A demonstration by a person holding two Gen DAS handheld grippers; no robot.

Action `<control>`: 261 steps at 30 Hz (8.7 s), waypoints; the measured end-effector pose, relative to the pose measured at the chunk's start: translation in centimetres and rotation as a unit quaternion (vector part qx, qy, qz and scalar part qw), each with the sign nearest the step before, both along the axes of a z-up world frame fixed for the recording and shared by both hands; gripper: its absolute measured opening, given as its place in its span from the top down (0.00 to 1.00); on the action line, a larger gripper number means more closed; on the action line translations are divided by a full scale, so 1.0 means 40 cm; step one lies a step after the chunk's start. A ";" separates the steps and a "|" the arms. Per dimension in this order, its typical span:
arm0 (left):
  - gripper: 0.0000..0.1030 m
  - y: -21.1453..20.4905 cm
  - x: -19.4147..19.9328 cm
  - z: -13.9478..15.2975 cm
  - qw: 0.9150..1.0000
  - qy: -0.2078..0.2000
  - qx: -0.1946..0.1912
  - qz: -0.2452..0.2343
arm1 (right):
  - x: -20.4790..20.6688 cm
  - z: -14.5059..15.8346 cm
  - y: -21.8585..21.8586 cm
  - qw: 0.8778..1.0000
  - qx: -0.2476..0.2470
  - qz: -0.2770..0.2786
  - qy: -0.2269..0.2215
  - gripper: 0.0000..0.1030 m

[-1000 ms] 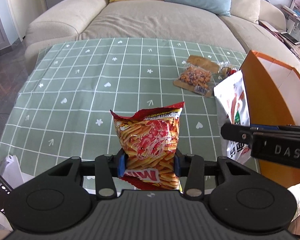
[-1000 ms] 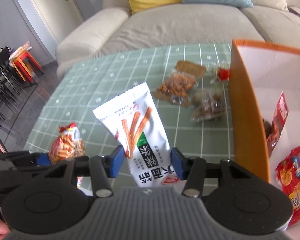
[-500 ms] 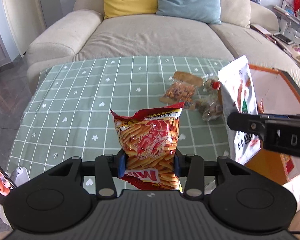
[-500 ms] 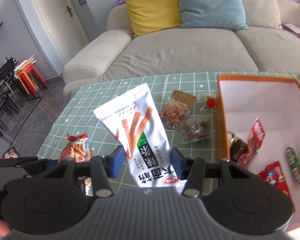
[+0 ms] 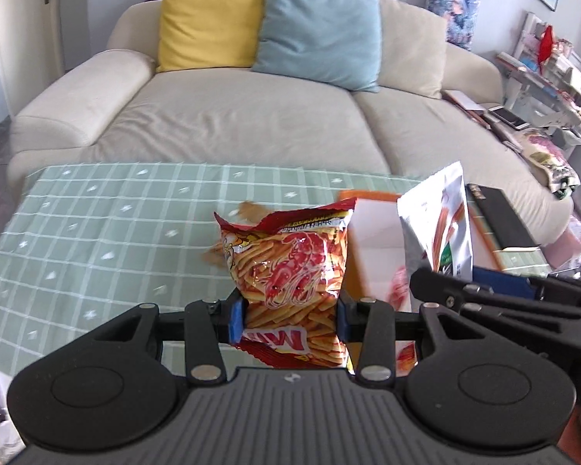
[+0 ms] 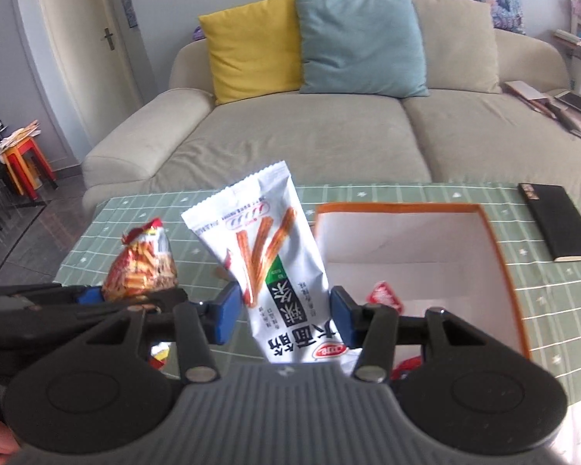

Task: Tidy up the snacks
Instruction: 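Lower both bags into the box and open both tools to release, then withdraw both tools from the box toward the remaining snacks on the table, then grasp the clear bag of white milk balls with the right tool, then carry the milk-ball bag over the box with right tool while left tool grasps the green-labelled pack, then lower both held packs into the box and open both tools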

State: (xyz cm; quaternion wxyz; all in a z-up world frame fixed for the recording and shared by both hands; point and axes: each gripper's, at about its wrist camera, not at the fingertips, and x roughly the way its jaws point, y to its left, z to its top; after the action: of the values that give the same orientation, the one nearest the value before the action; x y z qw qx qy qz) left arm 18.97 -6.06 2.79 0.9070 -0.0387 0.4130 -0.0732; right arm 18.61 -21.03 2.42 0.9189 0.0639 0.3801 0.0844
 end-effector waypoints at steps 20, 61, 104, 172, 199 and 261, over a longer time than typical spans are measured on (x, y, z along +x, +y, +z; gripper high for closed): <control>0.54 -0.319 0.191 -0.161 0.991 0.088 -0.014 -0.104 | 0.063 -0.175 -0.317 0.993 -0.016 -0.066 0.092 0.53; 0.22 -0.336 0.251 -0.222 0.989 0.089 0.069 -0.097 | 0.178 -0.276 -0.240 0.983 -0.110 -0.006 0.149 0.53; 0.21 0.046 0.000 0.008 0.998 -0.053 0.025 0.007 | -0.048 -0.042 0.023 0.993 -0.095 -0.060 -0.043 0.28; 0.23 0.321 -0.076 -0.334 0.984 0.175 -0.027 -0.010 | -0.064 -0.425 0.347 0.969 -0.114 0.080 0.203 0.43; 0.28 0.317 0.006 -0.188 0.997 0.063 -0.040 0.006 | -0.002 -0.215 0.290 0.991 -0.052 0.075 0.094 0.53; 0.61 0.031 0.338 -0.271 0.991 0.090 -0.093 0.027 | 0.382 -0.343 -0.180 0.987 -0.090 -0.033 0.130 0.44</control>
State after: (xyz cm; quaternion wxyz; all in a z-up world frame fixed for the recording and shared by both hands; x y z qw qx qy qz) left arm 32.50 -4.82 -8.05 0.8603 -0.1403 0.4830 -0.0829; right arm 33.89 -28.25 -11.32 0.8662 0.0036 0.4996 0.0100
